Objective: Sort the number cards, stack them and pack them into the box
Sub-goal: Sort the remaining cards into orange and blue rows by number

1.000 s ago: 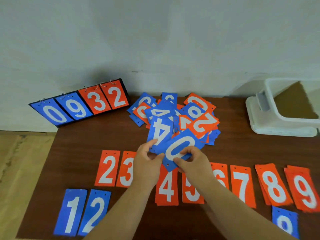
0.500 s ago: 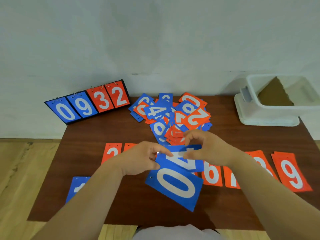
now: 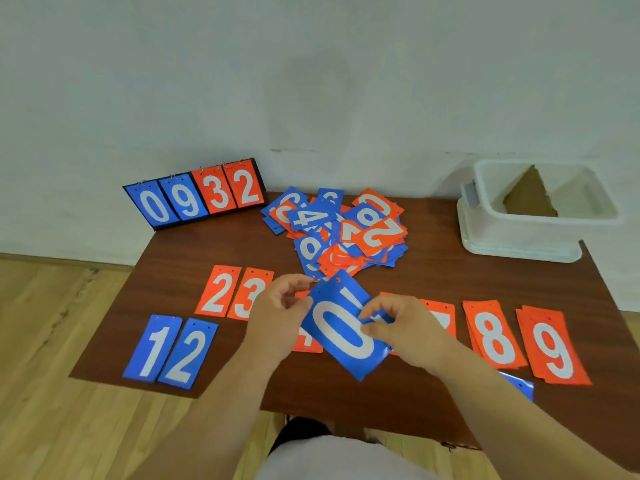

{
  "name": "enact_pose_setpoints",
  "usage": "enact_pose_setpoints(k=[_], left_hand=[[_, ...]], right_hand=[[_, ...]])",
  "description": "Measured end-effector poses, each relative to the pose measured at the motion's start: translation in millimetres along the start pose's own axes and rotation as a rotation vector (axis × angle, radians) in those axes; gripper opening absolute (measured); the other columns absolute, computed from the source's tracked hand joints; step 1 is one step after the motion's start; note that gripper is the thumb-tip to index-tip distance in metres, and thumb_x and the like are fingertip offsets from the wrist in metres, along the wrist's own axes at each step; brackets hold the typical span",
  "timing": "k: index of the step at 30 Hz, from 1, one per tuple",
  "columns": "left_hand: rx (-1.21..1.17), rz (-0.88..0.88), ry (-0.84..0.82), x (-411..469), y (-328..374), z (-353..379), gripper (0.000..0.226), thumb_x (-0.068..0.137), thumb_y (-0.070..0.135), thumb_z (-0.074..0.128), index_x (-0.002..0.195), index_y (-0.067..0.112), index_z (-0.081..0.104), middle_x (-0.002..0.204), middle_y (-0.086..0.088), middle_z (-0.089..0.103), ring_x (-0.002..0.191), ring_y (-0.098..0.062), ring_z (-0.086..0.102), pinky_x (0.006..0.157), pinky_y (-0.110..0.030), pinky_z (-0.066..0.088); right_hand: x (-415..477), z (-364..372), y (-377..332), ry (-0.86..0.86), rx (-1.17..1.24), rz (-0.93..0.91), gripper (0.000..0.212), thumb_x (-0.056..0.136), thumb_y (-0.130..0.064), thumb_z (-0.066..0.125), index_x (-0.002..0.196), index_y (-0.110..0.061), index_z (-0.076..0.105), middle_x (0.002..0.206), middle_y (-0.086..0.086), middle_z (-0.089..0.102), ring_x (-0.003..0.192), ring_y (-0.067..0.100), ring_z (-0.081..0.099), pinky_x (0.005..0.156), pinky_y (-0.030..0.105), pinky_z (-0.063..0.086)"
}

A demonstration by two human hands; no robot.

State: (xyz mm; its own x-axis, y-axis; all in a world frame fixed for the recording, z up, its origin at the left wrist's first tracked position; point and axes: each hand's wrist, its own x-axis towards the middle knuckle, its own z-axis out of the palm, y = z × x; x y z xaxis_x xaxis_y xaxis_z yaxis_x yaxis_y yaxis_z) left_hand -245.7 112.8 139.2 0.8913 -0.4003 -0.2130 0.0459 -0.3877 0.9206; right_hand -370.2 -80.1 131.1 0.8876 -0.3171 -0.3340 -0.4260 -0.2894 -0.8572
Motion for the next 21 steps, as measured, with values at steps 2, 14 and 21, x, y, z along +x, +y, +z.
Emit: enact_pose_setpoints(k=[2, 14, 21], left_hand=[[-0.147, -0.053, 0.058, -13, -7, 4, 0.033, 0.093, 0.008, 0.069, 0.11, 0.037, 0.069, 0.108, 0.017, 0.069, 0.096, -0.004, 0.068, 0.083, -0.033, 0.06], [-0.114, -0.139, 0.087, -17, -62, -48, 0.032, 0.094, 0.006, 0.069, 0.11, 0.033, 0.068, 0.11, 0.004, 0.067, 0.102, -0.011, 0.066, 0.077, -0.025, 0.059], [0.055, -0.211, 0.158, 22, -118, -171, 0.038, 0.094, 0.003, 0.059, 0.106, 0.038, 0.065, 0.097, 0.009, 0.065, 0.069, -0.006, 0.059, 0.057, -0.025, 0.048]], right_hand=[[-1, 9, 2, 0.118, 0.115, 0.034, 0.014, 0.088, -0.016, 0.077, 0.086, -0.028, 0.072, 0.075, -0.003, 0.069, 0.057, 0.017, 0.055, 0.055, 0.033, 0.046], [35, 97, -37, 0.083, 0.165, 0.03, 0.021, 0.099, -0.016, 0.061, 0.095, -0.032, 0.074, 0.098, 0.026, 0.07, 0.067, 0.029, 0.053, 0.061, 0.038, 0.045], [88, 179, -79, 0.098, 0.056, 0.068, 0.026, 0.099, -0.011, 0.058, 0.114, -0.029, 0.068, 0.082, 0.006, 0.069, 0.047, 0.009, 0.047, 0.045, 0.026, 0.043]])
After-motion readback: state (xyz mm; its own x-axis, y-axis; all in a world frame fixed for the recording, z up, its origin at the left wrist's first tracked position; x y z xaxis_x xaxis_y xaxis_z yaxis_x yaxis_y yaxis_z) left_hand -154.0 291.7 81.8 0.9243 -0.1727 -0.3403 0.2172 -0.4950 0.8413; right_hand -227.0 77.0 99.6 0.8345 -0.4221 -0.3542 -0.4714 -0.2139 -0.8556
